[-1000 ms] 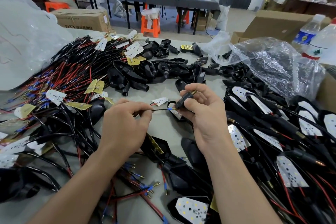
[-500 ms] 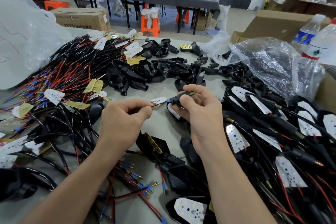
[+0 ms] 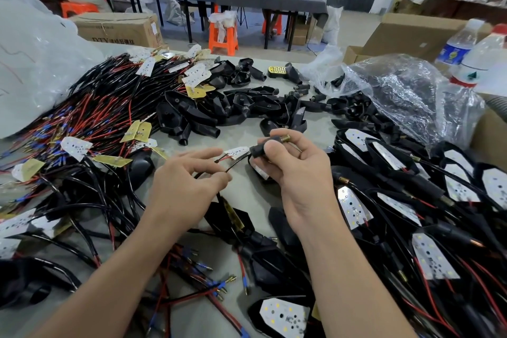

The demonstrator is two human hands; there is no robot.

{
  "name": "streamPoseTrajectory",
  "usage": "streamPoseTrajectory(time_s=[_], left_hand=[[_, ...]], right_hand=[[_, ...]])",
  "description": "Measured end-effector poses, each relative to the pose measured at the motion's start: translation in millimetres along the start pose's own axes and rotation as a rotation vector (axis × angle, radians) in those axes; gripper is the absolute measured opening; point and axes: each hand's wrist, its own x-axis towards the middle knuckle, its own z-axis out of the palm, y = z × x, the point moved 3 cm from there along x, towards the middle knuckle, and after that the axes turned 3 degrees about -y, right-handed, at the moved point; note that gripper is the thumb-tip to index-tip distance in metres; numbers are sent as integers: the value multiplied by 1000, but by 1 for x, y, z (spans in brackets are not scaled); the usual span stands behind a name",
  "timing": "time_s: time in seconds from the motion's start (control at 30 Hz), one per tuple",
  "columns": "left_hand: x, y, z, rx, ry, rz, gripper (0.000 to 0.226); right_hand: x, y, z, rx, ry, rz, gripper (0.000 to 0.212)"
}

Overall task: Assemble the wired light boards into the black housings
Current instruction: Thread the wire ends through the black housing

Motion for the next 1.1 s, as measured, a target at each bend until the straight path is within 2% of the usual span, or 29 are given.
streamPoseTrajectory(time_s=[0.07,0.2,0.33,0.5,0.6,0.63,0.73,0.87,1.03,1.1], left_hand=[[1,2,3,-30,-3,32,24],[-4,7,7,-18,28,163,14],[-2,6,7,-69,24,99,33],[-3,7,7,-100,35,92,29],[-1,-1,2,-282,123,-88,5],[1,-5,0,-314,155,-175,8],[8,-11,1,-520,25,-373,19],[8,-5,-2,-879,-140,-414,24],[9,-3,-11,-942,-261,-377,24],[9,1,-10,-827,-245,-327,18]], right_hand=[[0,1,0,-25,-29,15,20],[-4,8,7,-167,-180,96,15],[-1,8,4,-213,-137,129,9],[0,8,4,-126,-84,146,36],[0,6,3,-104,-71,130,38],[-1,6,3,-109,-89,128,39],[-3,5,6,-193,-196,130,40],[-4,9,11,-313,-240,105,41],[0,11,3,-309,-90,119,35],[1,11,-1,-245,-27,123,34]])
